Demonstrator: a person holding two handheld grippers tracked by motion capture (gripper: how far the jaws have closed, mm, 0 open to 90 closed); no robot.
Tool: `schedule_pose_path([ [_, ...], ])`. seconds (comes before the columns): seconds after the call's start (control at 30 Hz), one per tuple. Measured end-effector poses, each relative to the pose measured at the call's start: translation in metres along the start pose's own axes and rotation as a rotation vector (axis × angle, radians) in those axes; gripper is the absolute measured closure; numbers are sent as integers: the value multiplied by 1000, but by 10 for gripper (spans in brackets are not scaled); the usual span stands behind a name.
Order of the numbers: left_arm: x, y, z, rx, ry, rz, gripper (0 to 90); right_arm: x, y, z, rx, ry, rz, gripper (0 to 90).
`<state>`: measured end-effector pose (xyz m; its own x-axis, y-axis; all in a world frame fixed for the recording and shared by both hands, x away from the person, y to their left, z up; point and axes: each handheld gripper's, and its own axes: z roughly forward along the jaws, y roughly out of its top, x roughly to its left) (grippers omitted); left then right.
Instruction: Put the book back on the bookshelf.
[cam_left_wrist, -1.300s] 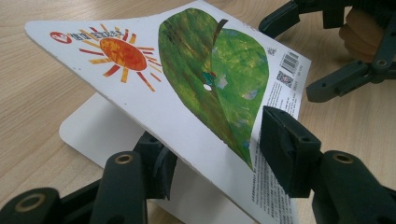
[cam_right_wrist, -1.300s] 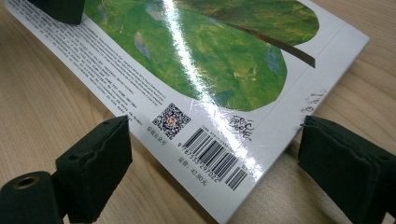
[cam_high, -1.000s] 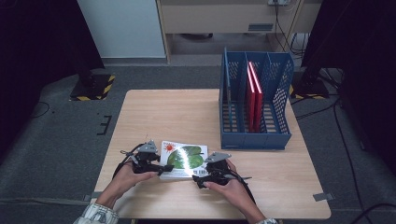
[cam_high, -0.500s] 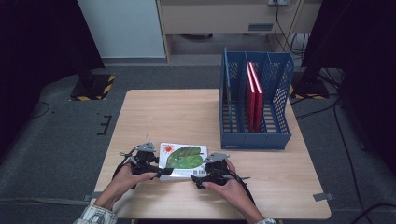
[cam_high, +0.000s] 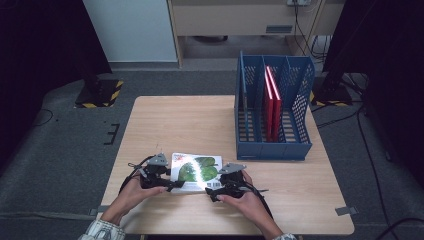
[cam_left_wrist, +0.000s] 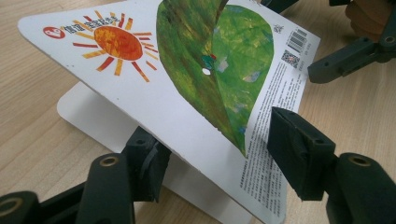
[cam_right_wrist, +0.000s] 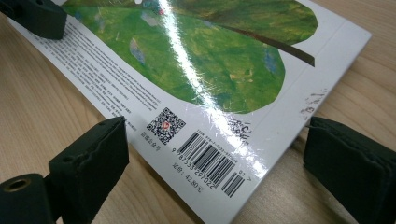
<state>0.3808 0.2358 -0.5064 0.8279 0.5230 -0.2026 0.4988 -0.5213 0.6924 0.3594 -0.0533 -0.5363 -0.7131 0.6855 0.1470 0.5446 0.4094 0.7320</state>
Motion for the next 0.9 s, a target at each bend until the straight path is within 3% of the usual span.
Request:
schedule_pose_path([
  [0.1,1,0,1,6,2,-14,412,-2,1,1,5,0,-4,68],
  [0.2,-1,1,0,5,10,16,420,-1,1,1,8,-4,-9,64],
  [0.47,-6,2,-4,-18,16,43,472,1,0,-5,-11,-11,-12,95],
  [0.6,-8,2,-5,-24,20,60,483,-5,1,-7,-16,11,5,120],
  [0.8,-8,2,-4,-26,27,80,492,-13,5,-3,4,26,26,81],
  [0.9,-9,2,-3,-29,36,99,497,-18,6,-1,-1,67,46,98],
])
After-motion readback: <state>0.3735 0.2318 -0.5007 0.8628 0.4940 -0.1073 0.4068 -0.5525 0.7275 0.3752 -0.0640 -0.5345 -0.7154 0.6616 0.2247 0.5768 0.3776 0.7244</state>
